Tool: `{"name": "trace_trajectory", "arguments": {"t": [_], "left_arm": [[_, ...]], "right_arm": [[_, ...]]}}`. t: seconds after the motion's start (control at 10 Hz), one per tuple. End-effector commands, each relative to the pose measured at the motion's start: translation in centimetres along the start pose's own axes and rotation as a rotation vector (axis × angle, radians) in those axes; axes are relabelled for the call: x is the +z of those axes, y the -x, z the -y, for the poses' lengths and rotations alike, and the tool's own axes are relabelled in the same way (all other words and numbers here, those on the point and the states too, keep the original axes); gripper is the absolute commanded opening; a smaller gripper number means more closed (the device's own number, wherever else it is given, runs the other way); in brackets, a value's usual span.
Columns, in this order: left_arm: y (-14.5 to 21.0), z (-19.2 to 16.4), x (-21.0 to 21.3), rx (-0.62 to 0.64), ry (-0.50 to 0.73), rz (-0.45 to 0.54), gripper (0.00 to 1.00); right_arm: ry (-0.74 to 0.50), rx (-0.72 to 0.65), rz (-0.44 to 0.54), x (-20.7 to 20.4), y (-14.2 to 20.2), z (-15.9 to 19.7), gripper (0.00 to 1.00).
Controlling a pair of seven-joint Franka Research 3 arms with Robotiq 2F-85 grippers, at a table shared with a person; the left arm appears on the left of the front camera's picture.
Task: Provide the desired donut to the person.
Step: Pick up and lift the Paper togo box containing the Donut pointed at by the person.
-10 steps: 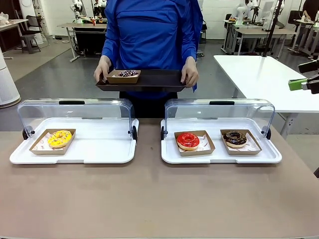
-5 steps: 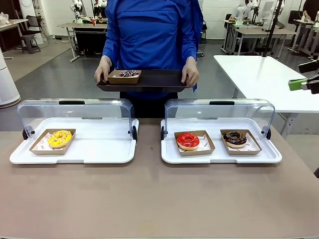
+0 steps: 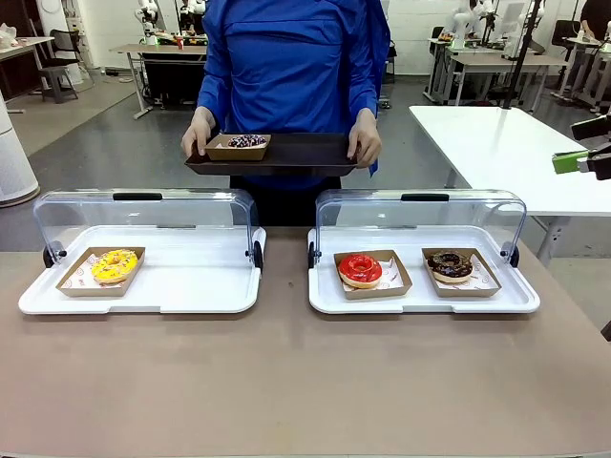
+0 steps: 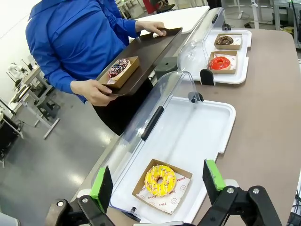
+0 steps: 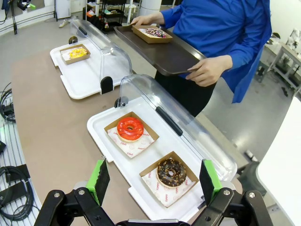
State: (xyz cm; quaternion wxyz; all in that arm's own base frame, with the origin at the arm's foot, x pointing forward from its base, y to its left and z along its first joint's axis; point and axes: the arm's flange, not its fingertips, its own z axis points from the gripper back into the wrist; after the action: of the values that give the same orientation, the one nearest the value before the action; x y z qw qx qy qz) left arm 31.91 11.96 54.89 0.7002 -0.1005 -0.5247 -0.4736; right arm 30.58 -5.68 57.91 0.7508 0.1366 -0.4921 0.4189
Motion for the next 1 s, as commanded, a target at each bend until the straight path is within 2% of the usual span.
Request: {"name": "trace_trajectory", "arguments": {"t": [0.0,0.1,0.9], "left_arm": [[0.48,-0.30,-0.94,-0.024,-0.004,0.039,1.00],[0.00,0.00,0.00,0.000,0.000,0.000,1.00],[0.00,0.00,0.00,0.000,0.000,0.000,1.00]], "right_arm": [[-0.010,0.013,0.000,-0.18,0.14,0.06,1.00],[-0.010,0.013,0.000,-0.18,0.14,0.06,1.00],[-0.010,0.013,0.000,-0.18,0.14,0.06,1.00]]}}
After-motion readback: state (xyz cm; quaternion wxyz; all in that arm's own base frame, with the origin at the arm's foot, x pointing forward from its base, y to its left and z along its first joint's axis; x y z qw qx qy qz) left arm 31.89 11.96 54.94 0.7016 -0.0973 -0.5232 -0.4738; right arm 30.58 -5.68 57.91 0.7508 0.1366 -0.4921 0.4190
